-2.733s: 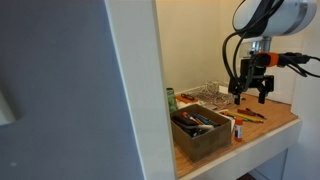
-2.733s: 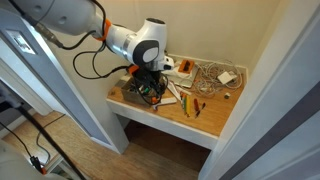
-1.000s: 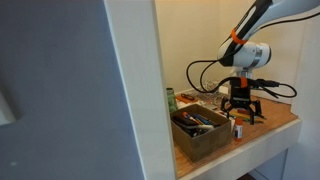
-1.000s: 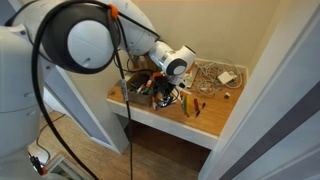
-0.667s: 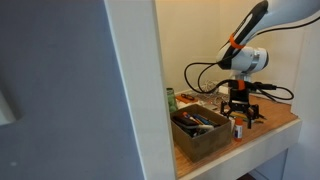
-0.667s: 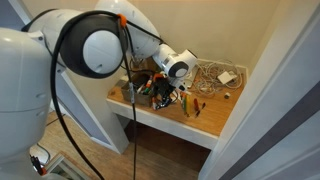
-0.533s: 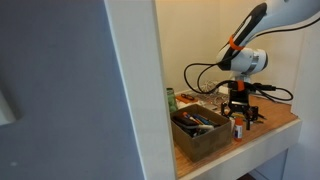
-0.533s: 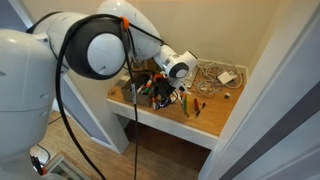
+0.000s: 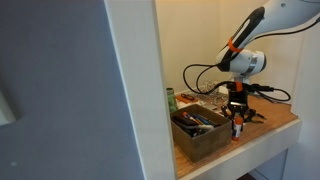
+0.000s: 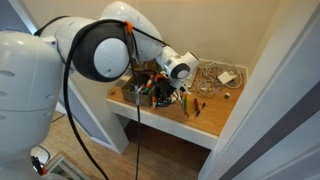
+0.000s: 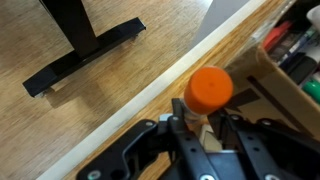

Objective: Place the stick of glue in the box

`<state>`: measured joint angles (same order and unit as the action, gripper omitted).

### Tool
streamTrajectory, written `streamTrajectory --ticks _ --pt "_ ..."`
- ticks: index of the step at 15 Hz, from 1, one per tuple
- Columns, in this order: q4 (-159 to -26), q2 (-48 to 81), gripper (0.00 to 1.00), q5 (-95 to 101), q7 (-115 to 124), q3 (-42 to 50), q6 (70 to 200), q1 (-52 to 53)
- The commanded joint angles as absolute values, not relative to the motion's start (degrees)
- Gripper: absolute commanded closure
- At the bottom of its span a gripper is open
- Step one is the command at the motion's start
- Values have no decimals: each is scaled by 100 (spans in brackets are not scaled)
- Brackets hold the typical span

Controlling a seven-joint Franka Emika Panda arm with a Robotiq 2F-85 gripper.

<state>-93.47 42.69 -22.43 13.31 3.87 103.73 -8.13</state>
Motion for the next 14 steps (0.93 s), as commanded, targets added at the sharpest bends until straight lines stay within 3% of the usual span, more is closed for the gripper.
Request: streamTrajectory --ticks 1,4,14 --pt "-9413 3997 92 -2303 1282 339 10242 -853" --pt "-9855 3394 92 -2189 1130 368 10504 -753" --pt "-11780 1219 92 -1097 737 247 13105 -78"
